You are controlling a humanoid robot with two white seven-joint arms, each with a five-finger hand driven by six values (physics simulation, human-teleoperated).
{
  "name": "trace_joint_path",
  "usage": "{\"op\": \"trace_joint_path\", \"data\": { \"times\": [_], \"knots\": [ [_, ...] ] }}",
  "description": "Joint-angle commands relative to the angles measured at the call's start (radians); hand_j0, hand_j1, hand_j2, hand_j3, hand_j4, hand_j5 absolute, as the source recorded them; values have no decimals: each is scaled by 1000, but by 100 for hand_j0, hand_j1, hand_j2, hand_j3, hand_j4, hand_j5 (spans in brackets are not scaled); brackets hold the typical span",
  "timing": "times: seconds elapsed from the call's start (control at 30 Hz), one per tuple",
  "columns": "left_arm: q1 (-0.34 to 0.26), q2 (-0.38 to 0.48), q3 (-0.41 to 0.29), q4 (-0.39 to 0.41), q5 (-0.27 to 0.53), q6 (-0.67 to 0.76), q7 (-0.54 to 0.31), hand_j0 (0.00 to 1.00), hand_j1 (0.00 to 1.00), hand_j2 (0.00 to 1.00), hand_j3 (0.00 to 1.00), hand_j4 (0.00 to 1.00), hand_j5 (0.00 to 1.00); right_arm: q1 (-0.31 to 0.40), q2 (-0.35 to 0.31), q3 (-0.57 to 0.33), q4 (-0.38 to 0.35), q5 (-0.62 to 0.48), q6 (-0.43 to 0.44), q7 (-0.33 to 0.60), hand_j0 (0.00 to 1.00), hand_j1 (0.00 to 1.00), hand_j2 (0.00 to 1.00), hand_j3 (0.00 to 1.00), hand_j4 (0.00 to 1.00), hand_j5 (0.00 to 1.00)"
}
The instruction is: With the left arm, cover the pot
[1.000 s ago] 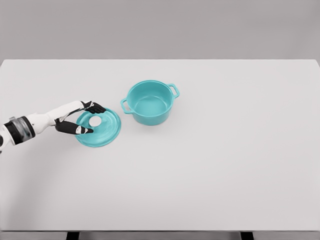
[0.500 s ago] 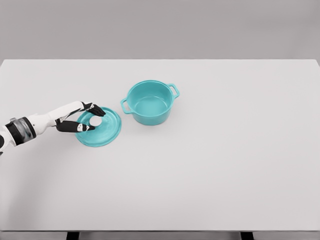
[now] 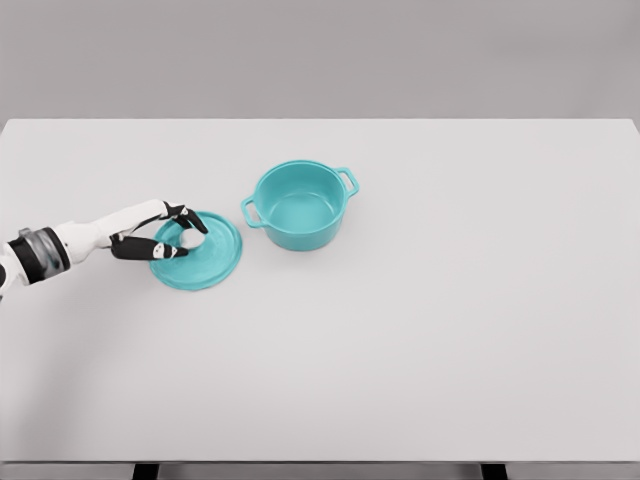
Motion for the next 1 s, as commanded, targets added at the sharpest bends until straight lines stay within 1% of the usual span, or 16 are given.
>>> {"op": "trace_joint_path", "data": {
  "times": [0.0,0.13,0.17,0.27,0.33,0.37,0.5,0.6,0.63,0.67,0.7,0.87,0.9,0.97],
  "knots": [
    [-2,2,1,-4,9,1,-6,54,54,54,54,54,54,0,0,0,0,0,0,-1,100,100,100,100,100,100],
    [-14,10,4,-7,27,1,-12,54,54,54,54,54,54,0,0,0,0,0,0,1,100,100,100,100,100,100],
    [-29,13,5,-10,31,1,-20,54,54,54,54,54,54,1,0,0,0,1,0,1,100,100,100,100,100,100],
    [-48,33,7,-21,57,1,-34,54,54,54,54,54,54,0,0,0,0,0,0,1,100,100,100,100,100,100],
    [-64,40,5,-21,58,9,-34,55,55,55,55,55,55,0,0,0,0,0,0,1,100,100,100,100,100,100],
    [-64,48,7,-21,60,28,-35,55,55,55,55,55,55,0,0,0,0,1,0,1,100,100,100,100,100,100],
    [-69,47,7,-22,57,29,-35,55,55,55,55,55,55,1,0,0,0,0,0,1,100,100,100,100,100,100],
    [-94,45,10,-45,55,28,-35,54,54,54,54,54,54,0,0,0,0,1,0,-1,100,100,100,100,100,100],
    [-95,45,14,-56,55,28,-35,54,54,54,54,54,54,0,0,0,0,0,-1,1,100,100,100,100,100,100],
    [-92,45,47,-67,55,28,-35,54,54,54,54,54,54,0,0,0,0,1,0,1,100,100,100,100,100,100],
    [-91,47,62,-75,52,26,-34,54,54,54,54,54,54,0,0,0,0,1,0,1,100,100,100,100,100,100],
    [-92,31,102,-82,47,17,-26,54,54,54,54,54,54,2,0,0,0,0,0,1,100,100,100,100,100,100],
    [-91,25,119,-82,46,17,-26,54,54,54,54,54,54,0,0,0,0,1,0,-1,100,100,100,100,100,100],
    [-92,2,129,-82,44,15,-23,54,54,54,54,54,54,0,0,0,0,0,0,1,100,100,100,100,100,100]
  ]
}}
